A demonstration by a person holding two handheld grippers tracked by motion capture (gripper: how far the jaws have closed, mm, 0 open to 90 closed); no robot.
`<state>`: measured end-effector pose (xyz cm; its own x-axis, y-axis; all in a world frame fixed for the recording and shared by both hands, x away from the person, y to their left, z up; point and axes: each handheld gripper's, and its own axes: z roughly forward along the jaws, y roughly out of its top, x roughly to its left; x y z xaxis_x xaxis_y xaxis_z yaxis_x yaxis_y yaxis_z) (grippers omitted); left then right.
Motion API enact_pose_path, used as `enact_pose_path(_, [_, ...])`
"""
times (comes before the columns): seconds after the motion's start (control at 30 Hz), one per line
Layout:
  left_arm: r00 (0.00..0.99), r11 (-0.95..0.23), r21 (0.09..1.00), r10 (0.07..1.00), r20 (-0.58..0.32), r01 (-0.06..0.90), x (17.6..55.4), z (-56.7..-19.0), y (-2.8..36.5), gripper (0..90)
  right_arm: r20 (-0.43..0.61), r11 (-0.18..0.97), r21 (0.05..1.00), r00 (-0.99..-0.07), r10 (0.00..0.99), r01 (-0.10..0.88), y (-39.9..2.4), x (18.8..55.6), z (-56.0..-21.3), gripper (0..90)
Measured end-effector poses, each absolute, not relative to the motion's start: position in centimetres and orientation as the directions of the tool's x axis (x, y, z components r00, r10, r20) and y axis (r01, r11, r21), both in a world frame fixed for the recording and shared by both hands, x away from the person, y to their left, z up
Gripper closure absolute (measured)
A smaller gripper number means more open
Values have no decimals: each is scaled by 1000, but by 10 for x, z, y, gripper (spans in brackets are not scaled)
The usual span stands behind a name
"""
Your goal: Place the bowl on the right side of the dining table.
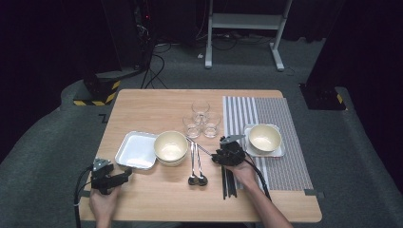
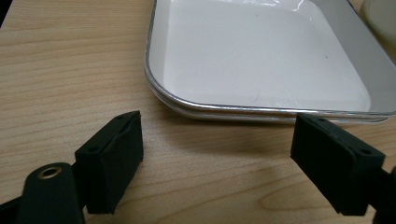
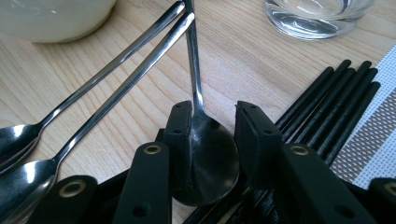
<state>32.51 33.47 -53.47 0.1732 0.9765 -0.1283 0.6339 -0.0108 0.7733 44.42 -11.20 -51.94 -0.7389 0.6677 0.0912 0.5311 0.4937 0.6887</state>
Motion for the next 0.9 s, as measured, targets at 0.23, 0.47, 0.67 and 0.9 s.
enact_pose_path(0.23, [174, -13, 773, 977, -126, 634, 325, -535, 335, 171, 41, 522, 686, -744, 667, 506, -109, 441, -519, 692])
enact_pose_path(0.47, [171, -13, 772, 977, -125, 636, 325, -535, 334, 171, 40, 524, 685, -744, 668, 507, -109, 442, -519, 722])
enact_pose_path(0.67, [170, -11, 772, 977, -126, 635, 325, -535, 334, 171, 42, 531, 681, -750, 660, 504, -110, 444, -518, 751])
enact_pose_path(0.9, [171, -13, 773, 977, -124, 635, 325, -535, 334, 171, 61, 520, 679, -745, 664, 518, -111, 446, -518, 776])
